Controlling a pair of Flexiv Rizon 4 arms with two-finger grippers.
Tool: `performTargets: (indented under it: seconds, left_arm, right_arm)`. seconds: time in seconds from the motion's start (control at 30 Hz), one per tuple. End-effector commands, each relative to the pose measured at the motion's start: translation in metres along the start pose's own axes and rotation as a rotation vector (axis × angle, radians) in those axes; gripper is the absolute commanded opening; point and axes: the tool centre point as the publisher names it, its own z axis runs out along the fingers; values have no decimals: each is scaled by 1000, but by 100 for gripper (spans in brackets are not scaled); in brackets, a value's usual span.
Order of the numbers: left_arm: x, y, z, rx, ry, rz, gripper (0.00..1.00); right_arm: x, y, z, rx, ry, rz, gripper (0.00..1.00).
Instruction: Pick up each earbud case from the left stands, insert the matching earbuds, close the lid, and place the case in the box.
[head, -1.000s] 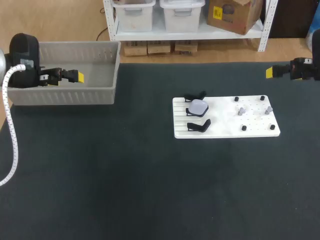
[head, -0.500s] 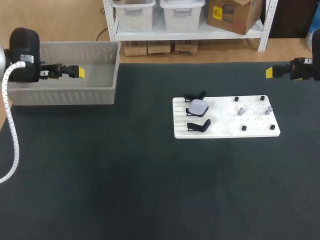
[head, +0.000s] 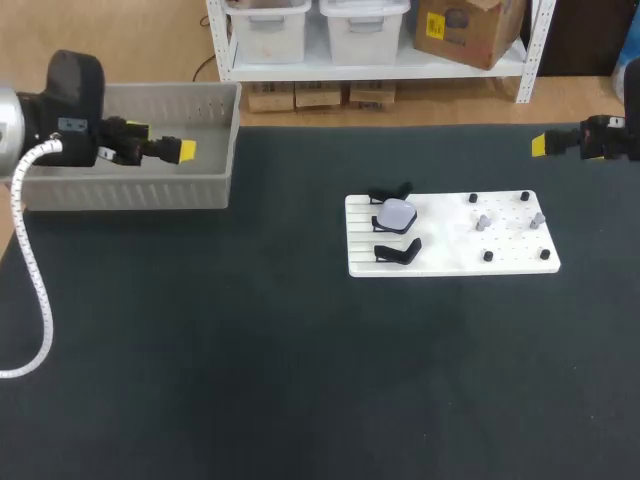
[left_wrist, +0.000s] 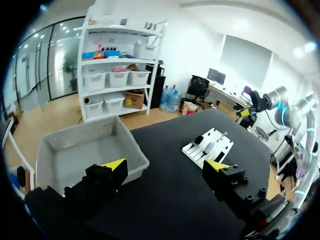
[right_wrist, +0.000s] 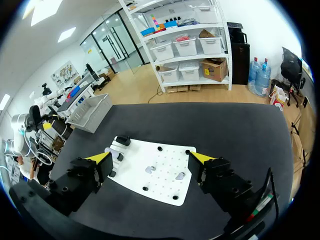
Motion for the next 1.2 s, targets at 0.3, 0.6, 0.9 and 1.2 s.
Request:
performTargets:
  seconds: [0.3,0.6,0.9,1.2]
  left_arm:
    - [4,-9,27,395,-61,344,100]
    - [12,-27,47,495,-56,466,100]
    - [16,-39,59,511,-45,486,100]
    - [16,-39,59,511,-45,486,100]
  right_arm:
    - [0,-1,0,-2,0,-1,100]
    - [0,-1,0,-2,0,-1,100]
    - [0,-1,0,-2,0,-1,100]
    - [0,-1,0,-2,0,-1,100]
